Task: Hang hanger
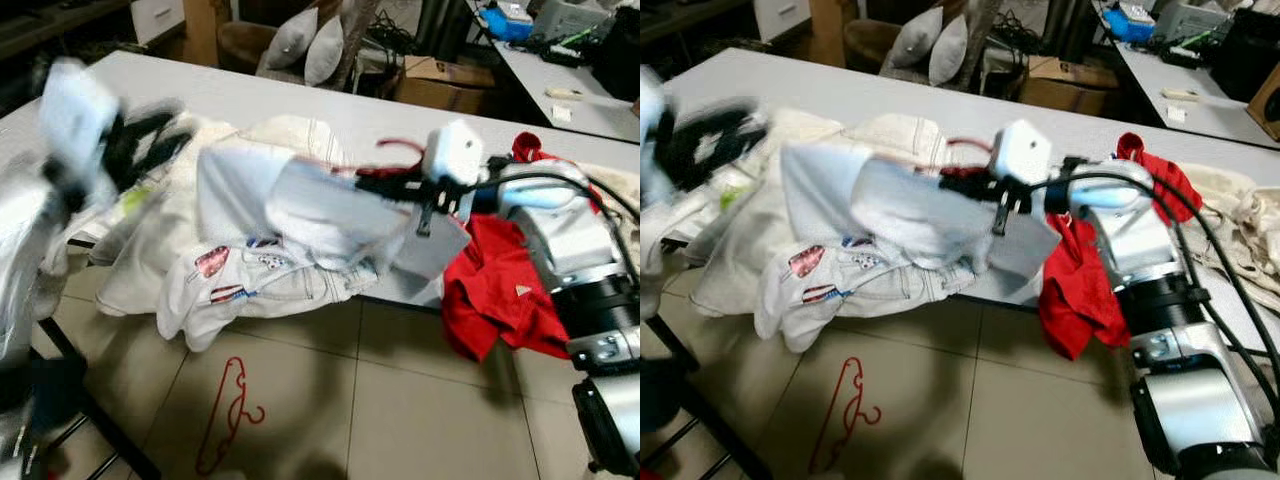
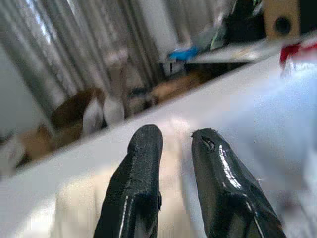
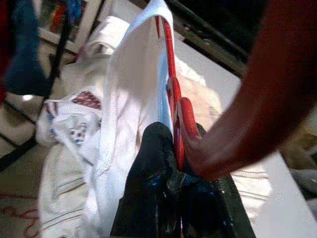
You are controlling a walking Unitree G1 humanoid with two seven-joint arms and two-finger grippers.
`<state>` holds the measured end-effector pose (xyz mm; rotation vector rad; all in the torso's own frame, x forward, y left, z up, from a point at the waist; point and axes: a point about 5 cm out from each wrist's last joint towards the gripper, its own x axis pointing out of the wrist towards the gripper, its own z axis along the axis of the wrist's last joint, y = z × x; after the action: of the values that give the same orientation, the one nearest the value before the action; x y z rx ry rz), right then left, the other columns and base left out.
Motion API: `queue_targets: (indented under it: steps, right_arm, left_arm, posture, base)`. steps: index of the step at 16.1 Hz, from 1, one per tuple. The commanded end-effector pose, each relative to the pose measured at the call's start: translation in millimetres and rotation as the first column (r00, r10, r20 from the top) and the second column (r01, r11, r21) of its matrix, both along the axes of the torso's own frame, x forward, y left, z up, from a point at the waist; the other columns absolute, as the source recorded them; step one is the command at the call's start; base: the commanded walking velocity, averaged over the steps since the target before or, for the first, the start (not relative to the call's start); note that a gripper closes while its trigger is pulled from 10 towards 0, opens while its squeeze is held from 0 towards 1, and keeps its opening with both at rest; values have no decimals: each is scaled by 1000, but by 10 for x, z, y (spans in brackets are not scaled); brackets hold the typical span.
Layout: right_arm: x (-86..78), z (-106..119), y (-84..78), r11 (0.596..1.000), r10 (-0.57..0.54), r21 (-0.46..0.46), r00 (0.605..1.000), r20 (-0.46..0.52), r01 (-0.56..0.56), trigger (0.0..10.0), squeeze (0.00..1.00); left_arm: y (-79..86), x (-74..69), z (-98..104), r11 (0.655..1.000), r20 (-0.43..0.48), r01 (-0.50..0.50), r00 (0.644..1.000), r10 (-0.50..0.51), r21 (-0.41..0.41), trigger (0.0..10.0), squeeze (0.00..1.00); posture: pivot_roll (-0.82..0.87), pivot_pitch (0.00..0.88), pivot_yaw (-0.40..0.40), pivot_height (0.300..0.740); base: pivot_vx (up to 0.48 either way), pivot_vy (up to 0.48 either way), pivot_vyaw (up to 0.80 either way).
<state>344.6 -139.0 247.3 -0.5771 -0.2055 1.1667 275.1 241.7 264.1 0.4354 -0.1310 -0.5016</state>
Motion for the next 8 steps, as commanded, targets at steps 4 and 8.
queue_targets:
  steps: [4, 8]
  right_arm:
    - [-84, 179, -53, 998, -46, 44, 995, 84, 43, 10000, 0]
    - [-191, 472, -58, 995, -40, 93, 985, 165, 25, 10000, 0]
  left_arm:
    - [91, -389, -336, 984, -97, -152, 982, 160, 89, 10000, 0]
    - [-132, -517, -554, 987, -168, -135, 975, 147, 83, 10000, 0]
  posture:
    - [197, 0, -132, 740]
    - [191, 0, -132, 740]
  base:
    - [-247, 0, 0]
    - [-327, 0, 0]
